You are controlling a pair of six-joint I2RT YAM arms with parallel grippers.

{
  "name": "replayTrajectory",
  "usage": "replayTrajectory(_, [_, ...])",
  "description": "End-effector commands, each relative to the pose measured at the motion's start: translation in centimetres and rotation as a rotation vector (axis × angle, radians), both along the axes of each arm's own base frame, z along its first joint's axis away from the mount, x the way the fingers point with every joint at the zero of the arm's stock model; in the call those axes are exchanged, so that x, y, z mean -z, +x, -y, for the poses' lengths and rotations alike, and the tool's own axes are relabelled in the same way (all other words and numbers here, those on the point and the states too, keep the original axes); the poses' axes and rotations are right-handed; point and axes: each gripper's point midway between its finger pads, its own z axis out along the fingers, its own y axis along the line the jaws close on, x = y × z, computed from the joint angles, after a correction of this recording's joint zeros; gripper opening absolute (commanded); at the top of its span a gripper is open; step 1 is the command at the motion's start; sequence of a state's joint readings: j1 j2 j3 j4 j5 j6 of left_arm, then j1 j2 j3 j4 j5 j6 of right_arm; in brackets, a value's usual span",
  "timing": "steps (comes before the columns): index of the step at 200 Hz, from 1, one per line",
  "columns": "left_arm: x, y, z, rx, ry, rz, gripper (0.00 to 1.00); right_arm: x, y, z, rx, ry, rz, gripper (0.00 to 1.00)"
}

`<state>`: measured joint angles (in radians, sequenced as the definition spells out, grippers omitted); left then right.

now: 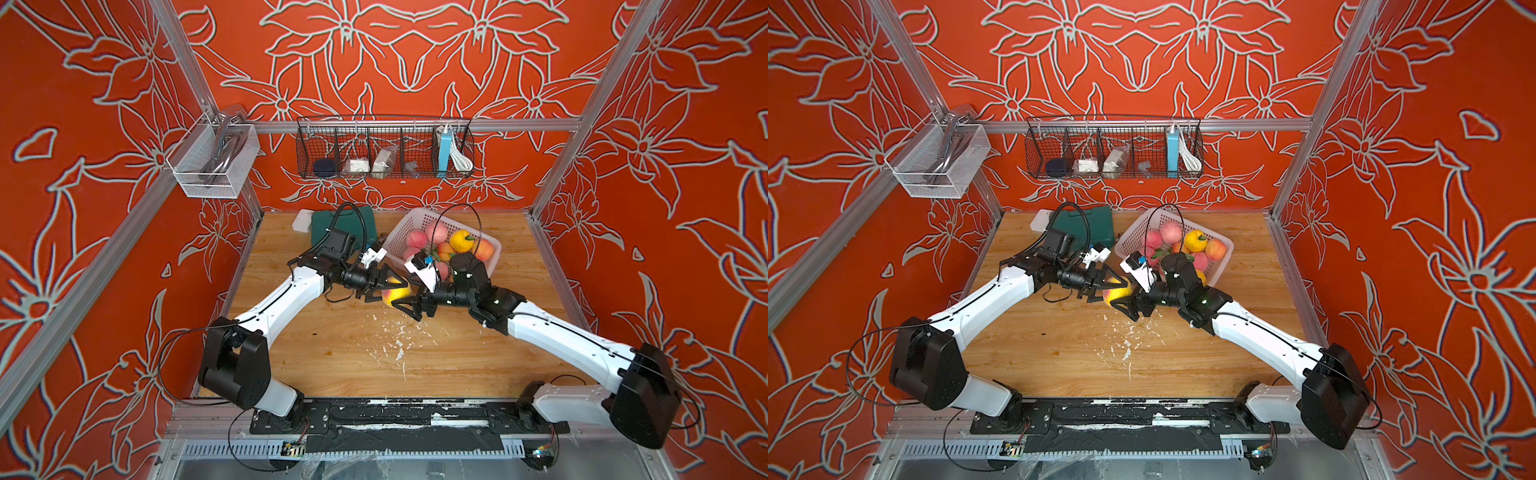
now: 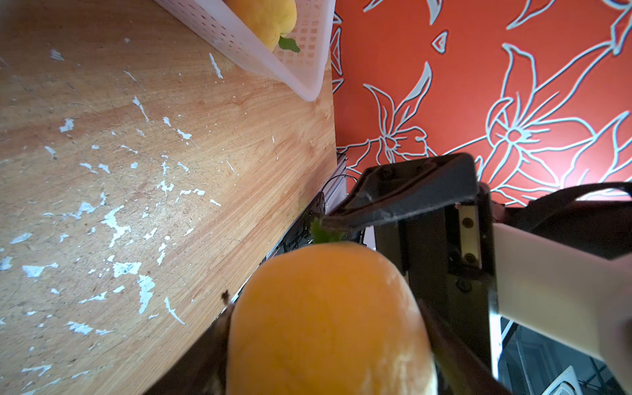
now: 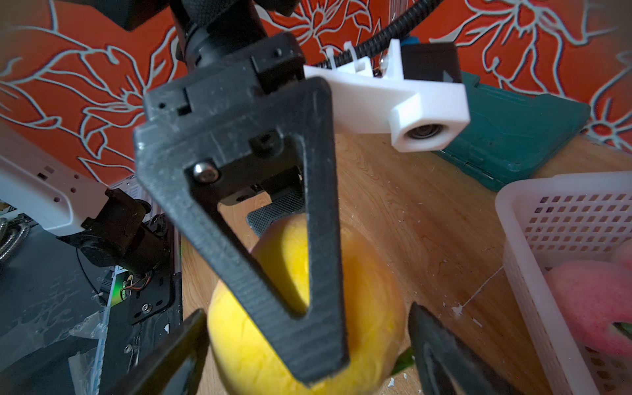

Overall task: Put the peaches into the basket
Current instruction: Pick up the peach from the center of the board.

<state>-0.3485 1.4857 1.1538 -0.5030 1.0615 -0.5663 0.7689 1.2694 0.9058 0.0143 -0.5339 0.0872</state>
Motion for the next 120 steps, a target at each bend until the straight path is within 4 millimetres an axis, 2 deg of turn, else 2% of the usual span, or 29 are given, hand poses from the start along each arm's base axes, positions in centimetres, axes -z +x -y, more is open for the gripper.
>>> replayTrajectory(1, [-1.55, -0.6, 0.4, 0.023, -0.042, 0.042, 0.71, -1.56, 0.09, -0.73, -0.017, 0.028, 0.042, 0.91])
replayTrajectory(120, [-1.52, -0.76, 1.23, 0.031, -0.062, 0.039, 0.71, -0.94, -0.36, -1.07, -0.038, 0.014, 0.034, 0.78])
